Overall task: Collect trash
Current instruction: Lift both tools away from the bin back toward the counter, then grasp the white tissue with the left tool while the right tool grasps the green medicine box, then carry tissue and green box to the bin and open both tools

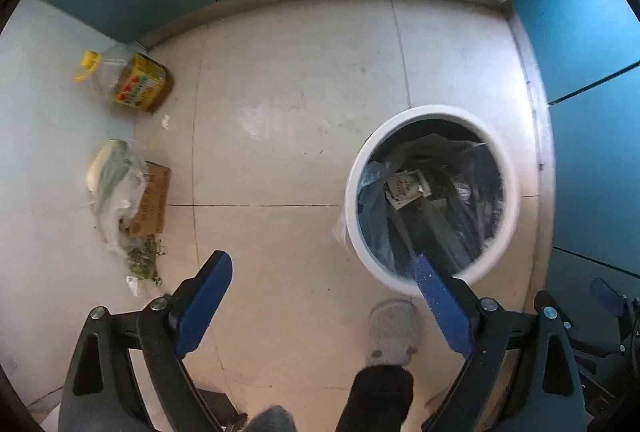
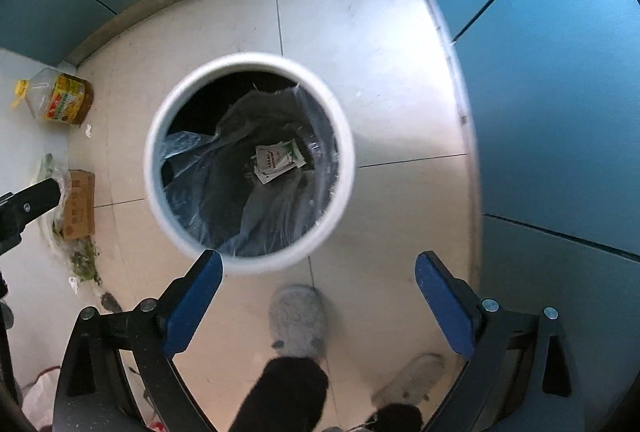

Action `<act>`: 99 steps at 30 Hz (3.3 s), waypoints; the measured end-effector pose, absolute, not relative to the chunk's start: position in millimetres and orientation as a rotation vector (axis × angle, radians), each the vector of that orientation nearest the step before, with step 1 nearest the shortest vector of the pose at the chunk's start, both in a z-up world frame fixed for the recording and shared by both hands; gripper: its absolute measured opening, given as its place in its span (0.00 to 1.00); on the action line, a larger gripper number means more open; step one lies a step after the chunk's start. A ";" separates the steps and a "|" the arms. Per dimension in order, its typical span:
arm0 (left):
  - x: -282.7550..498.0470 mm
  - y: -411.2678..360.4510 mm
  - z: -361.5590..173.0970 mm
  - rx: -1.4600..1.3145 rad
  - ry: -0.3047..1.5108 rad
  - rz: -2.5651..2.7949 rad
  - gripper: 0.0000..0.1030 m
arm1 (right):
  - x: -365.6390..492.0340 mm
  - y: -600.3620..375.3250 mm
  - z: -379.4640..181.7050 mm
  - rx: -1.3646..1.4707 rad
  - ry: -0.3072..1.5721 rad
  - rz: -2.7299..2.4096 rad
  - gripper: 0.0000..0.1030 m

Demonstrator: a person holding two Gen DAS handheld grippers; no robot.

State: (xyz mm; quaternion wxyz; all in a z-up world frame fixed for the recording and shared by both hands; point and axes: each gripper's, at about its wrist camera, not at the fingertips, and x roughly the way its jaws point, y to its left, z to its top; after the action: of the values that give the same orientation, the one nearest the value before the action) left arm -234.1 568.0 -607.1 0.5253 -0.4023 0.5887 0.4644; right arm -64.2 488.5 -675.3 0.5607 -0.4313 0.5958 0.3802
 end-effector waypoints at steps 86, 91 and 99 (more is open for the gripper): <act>-21.4 454.8 -240.3 -0.745 1.188 0.809 0.04 | 142.4 284.7 -182.6 -0.316 1.293 0.774 0.72; -84.9 510.3 -334.7 -0.871 1.258 0.914 0.04 | 67.1 369.9 -289.8 -0.449 1.376 0.890 0.72; -173.3 582.4 -562.1 -1.163 1.358 0.975 0.04 | 1.7 459.3 -527.2 -0.609 1.517 0.918 0.72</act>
State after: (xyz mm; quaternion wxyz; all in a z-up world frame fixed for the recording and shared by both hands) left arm -173.2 582.4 -562.1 0.5247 -0.4862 0.5678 0.4075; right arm 1.7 459.3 -527.2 0.5921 -0.2620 0.6520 0.3945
